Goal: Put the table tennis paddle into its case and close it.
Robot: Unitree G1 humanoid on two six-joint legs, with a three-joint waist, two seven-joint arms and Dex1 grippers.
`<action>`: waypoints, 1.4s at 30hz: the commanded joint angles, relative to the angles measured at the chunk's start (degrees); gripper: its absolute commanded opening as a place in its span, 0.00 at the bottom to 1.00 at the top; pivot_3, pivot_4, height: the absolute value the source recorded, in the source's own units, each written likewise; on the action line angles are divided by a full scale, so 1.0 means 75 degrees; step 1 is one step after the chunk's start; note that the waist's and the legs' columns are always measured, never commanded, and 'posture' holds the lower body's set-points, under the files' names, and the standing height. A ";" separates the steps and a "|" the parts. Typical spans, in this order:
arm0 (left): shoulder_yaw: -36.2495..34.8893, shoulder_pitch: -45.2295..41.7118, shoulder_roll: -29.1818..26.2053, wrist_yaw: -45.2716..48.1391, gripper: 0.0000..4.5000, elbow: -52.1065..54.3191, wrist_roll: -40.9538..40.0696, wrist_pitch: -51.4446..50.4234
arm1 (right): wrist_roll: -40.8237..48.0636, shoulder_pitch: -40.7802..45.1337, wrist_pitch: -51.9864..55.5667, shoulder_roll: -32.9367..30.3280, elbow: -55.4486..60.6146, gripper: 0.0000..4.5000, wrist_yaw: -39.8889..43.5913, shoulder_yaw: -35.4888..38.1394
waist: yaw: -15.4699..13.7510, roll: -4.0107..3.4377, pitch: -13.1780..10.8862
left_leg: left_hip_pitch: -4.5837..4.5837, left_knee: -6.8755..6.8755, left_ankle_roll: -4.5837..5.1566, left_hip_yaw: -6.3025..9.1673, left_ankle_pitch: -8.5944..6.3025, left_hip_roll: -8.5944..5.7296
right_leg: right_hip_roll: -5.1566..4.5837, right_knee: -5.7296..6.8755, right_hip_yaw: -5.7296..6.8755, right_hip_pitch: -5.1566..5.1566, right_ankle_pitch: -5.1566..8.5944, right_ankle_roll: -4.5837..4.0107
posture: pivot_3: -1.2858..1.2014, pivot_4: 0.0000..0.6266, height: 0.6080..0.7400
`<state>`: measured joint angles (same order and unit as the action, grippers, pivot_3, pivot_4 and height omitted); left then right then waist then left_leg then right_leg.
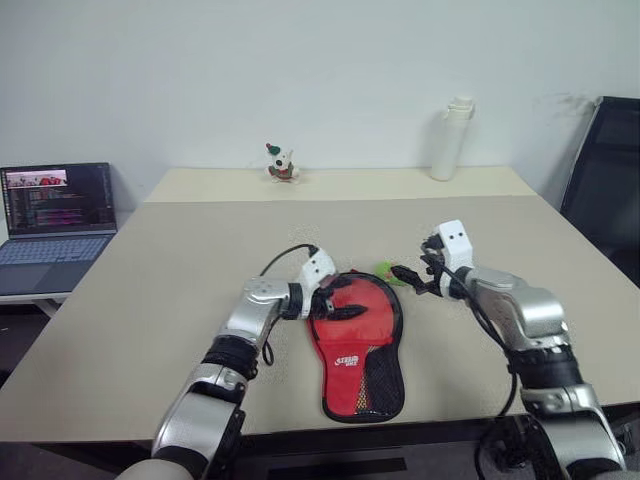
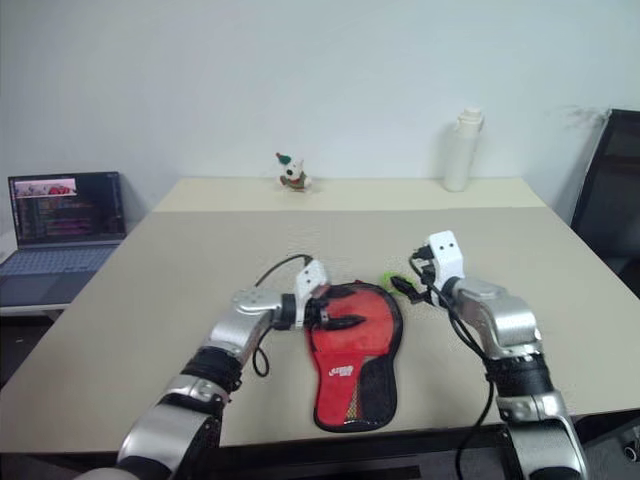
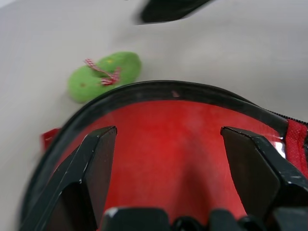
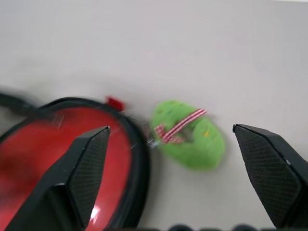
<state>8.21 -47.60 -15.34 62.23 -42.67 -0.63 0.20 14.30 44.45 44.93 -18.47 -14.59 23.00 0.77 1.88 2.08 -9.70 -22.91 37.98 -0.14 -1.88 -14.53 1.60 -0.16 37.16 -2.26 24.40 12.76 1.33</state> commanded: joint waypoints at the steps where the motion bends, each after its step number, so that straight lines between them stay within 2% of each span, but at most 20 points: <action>1: 0.0107 0.0052 -0.0065 -0.0026 0.83 0.0010 0.0064 0.0268 | -0.0230 0.0681 -0.0982 0.0220 -0.1454 1.00 -0.0387 0.0305 | 0.0004 -0.0001 -0.0001 | 0.0000 -0.0001 0.0000 0.0001 0.0000 0.0003 | 0.0000 0.0000 0.0001 0.0001 0.0000 -0.0001 | 0.52 0.24 1.00; 7: 0.0111 0.0153 -0.0116 -0.0046 0.83 -0.0032 0.0043 0.0252 | -0.0609 0.1513 -0.2354 0.0515 -0.4209 1.00 -0.0831 0.0422 | 0.0001 -0.0005 -0.0003 | -0.0001 -0.0002 0.0000 -0.0001 0.0000 0.0012 | -0.0009 0.0001 -0.0002 0.0002 -0.0001 -0.0002 | 0.52 0.24 1.00; 13: 0.0127 0.0390 -0.0193 0.0087 0.83 0.0262 -0.0062 0.0116 | -0.0985 0.1614 -0.2772 0.0634 -0.5128 1.00 -0.0536 0.0169 | 0.0004 -0.0006 -0.0002 | -0.0002 -0.0002 0.0000 -0.0003 0.0000 0.0012 | -0.0016 0.0000 -0.0005 0.0001 -0.0001 -0.0001 | 0.52 0.24 1.00; 16: 0.0146 0.0474 -0.0203 0.0066 0.85 0.0326 -0.0056 0.0099 | -0.1108 0.1636 -0.2854 0.0686 -0.5288 0.86 -0.0511 0.0121 | 0.0008 -0.0008 -0.0001 | 0.0008 -0.0001 0.0000 -0.0002 0.0000 0.0012 | -0.0015 0.0009 -0.0004 -0.0003 -0.0001 -0.0001 | 0.52 0.24 1.00; 26: 0.0291 0.0555 -0.0131 -0.0012 0.85 0.0249 0.0042 0.0118 | -0.1328 0.1473 -0.2729 0.0711 -0.4861 0.09 -0.0371 -0.0035 | 0.0007 -0.0010 0.0003 | 0.0016 0.0003 0.0000 0.0001 0.0001 0.0011 | -0.0016 0.0019 -0.0003 -0.0010 -0.0001 -0.0001 | 0.52 0.24 1.00; 27: 0.0308 0.0547 -0.0119 -0.0015 0.85 0.0206 0.0047 0.0130 | -0.1353 0.1433 -0.2708 0.0676 -0.4737 0.02 -0.0396 -0.0042 | 0.0005 -0.0010 0.0003 | 0.0016 0.0003 0.0000 0.0002 0.0001 0.0011 | -0.0016 0.0019 -0.0002 -0.0010 -0.0001 -0.0001 | 0.52 0.24 1.00; 28: 0.0338 0.0539 -0.0094 -0.0012 0.85 0.0159 0.0058 0.0136 | -0.1382 0.1349 -0.2650 0.0588 -0.4493 0.01 -0.0403 -0.0055 | -0.0003 -0.0010 0.0003 | 0.0015 0.0003 0.0000 0.0002 0.0001 0.0011 | -0.0016 0.0018 -0.0002 -0.0010 -0.0001 -0.0001 | 0.52 0.24 1.00; 33: 0.0417 0.0494 0.0044 -0.0045 0.85 -0.0080 0.0094 0.0203 | -0.1286 0.0439 -0.1616 -0.0055 -0.2299 0.01 -0.0242 0.0049 | -0.0057 -0.0015 0.0005 | 0.0001 0.0003 0.0000 0.0010 0.0001 0.0002 | -0.0029 0.0003 0.0001 -0.0012 0.0000 0.0000 | 0.52 0.24 1.00; 42: 0.0494 0.0316 0.0379 -0.0092 0.85 -0.0488 0.0144 0.0267 | -0.0663 -0.2122 0.1169 -0.1370 0.2693 0.01 0.0147 0.0477 | -0.0122 -0.0039 0.0019 | 0.0003 0.0003 0.0001 0.0019 0.0000 -0.0008 | -0.0035 -0.0005 0.0006 -0.0023 0.0011 0.0020 | 0.52 0.24 1.00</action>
<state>10.33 -45.44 -13.29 61.82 -44.71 -0.86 2.04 8.12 29.67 50.14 -27.03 -1.57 23.67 2.27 0.97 1.79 -9.56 -22.86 38.00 -0.14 -1.76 -14.53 1.55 -0.38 37.13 -2.21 24.21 12.92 1.61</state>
